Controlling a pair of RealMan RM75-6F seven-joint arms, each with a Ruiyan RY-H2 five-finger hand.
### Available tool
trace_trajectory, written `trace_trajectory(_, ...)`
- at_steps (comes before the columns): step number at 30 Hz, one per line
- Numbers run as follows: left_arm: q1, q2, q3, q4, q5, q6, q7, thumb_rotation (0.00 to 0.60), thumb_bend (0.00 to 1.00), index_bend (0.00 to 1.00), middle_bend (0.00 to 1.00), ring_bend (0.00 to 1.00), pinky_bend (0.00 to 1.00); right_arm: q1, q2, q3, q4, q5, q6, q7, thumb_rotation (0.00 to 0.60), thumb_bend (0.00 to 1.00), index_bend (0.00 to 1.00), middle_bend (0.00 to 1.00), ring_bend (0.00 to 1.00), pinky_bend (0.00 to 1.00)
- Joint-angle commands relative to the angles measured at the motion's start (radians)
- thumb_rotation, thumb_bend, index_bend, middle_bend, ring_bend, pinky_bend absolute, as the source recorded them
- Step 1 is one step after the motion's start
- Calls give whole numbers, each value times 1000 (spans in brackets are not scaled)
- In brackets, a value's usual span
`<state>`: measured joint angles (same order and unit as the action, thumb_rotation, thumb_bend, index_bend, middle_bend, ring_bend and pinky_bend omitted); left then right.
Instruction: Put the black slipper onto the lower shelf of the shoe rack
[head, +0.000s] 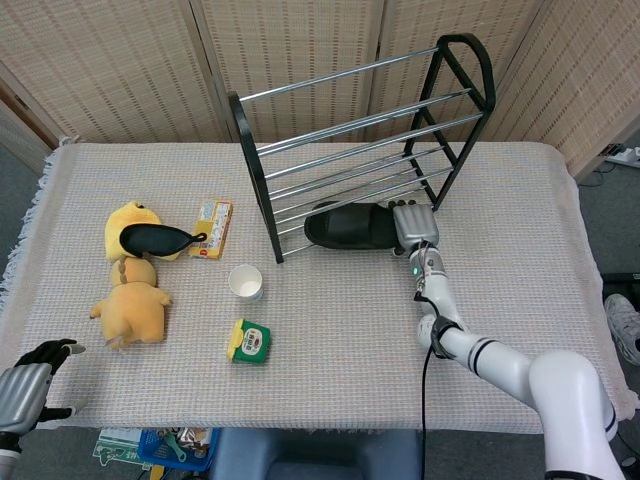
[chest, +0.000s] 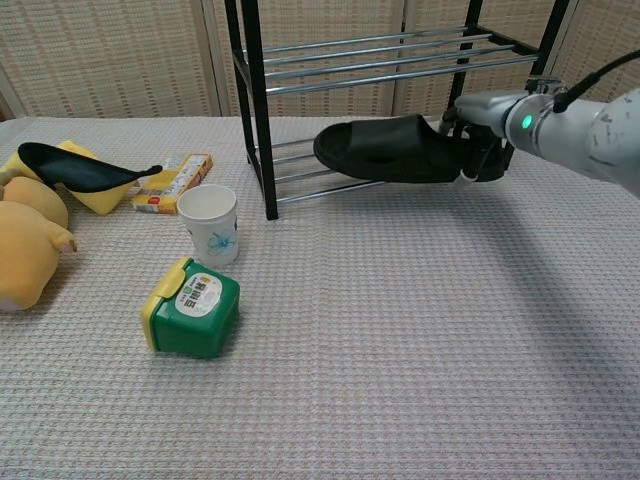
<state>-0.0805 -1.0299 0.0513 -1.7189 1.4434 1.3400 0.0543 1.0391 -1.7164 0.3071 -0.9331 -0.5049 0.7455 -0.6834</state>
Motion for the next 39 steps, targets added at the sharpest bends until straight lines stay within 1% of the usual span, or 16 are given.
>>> trace_trajectory(1,0,1,0,-1,-3,-2,1,600,152,280,225,184,257,43,-37,30,48,60,-2,-35,600,368,452,449,269,440)
trace_trajectory(4,0,2,-1,-1,-2,-1,-1,600,152,280,225,184,257,69,-52,45,68,106,0,-67,600,365,452,444,269,440)
trace_trajectory(9,0,3,-2,3,-3,-2,-4,600,151,280,225,184,257,104,-69,54,95,151,-1,-116,600,356,452,429,269,440)
trace_trajectory(15,1,4,-3,2,-6,-3,-4,600,151,280,225,184,257,151,-106,73,163,211,-13,-172,600,355,452,418,269,440)
trace_trajectory(24,5,8,-2,0,-19,-7,4,600,152,280,225,184,257,207,-192,96,330,252,-71,-226,600,355,449,386,258,440)
trace_trajectory(29,5,8,-1,-2,-25,-14,13,600,152,280,225,184,257,229,-238,117,421,262,-106,-245,600,355,414,370,244,440)
trace_trajectory(31,5,10,1,-3,-28,-17,17,600,152,280,225,184,257,236,-253,129,452,262,-120,-248,600,354,385,353,231,440)
trace_trajectory(33,7,10,2,-4,-30,-18,18,600,151,280,225,184,257,241,-265,137,476,261,-132,-250,600,350,329,317,205,429)
trace_trajectory(37,9,11,3,-6,-34,-18,18,600,152,280,225,184,257,247,-283,160,516,254,-157,-245,600,340,83,194,127,343)
trace_trajectory(39,10,12,5,-8,-35,-21,16,600,152,280,225,184,257,247,-286,166,527,244,-165,-238,600,340,18,163,103,316)
